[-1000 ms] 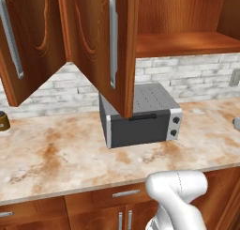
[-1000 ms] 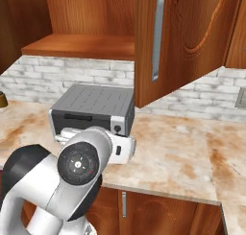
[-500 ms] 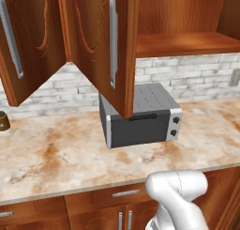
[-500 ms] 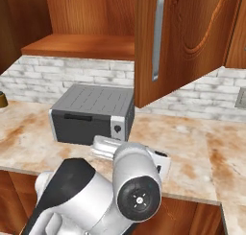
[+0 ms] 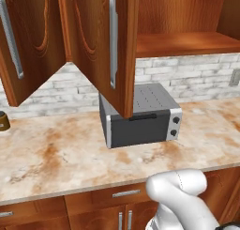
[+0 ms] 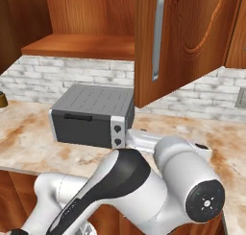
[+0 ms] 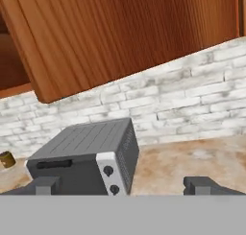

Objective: Close all open cabinet doors.

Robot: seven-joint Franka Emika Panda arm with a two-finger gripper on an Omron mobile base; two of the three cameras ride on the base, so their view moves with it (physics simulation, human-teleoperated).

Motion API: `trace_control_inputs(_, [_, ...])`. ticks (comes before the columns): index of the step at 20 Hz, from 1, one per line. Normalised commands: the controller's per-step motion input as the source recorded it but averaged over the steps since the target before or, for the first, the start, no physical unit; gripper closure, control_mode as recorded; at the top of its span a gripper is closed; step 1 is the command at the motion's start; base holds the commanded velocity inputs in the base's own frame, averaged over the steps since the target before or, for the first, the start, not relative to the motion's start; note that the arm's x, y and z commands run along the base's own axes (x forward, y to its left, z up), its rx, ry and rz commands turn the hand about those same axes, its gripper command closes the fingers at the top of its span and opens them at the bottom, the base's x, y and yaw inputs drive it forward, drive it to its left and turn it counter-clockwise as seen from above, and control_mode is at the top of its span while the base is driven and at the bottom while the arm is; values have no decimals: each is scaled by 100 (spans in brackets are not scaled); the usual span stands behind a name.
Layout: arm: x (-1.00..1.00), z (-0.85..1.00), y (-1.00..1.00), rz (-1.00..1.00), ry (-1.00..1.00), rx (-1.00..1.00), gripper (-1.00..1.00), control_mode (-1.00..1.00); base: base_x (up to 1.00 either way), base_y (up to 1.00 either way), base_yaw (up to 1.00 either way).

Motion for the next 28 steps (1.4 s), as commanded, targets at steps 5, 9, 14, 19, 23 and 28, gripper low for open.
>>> trace_control_inputs(5, [11, 53, -36, 8, -11, 0, -100, -100, 0, 0, 0])
trace_control_inputs(9, [25, 52, -13, 6, -12, 0, -100, -100, 0, 0, 0])
trace_control_inputs(14, [49, 30, 0, 3, -8, 0, -100, -100, 0, 0, 0])
trace_control_inputs(19, [50, 14, 5, 1, -5, 0, -100, -100, 0, 0, 0])
trace_control_inputs(23, [29, 8, 29, 2, -6, -4, -100, -100, 0, 0, 0])
trace_control_inputs(28, [29, 1, 65, 2, -8, -11, -100, -100, 0, 0, 0])
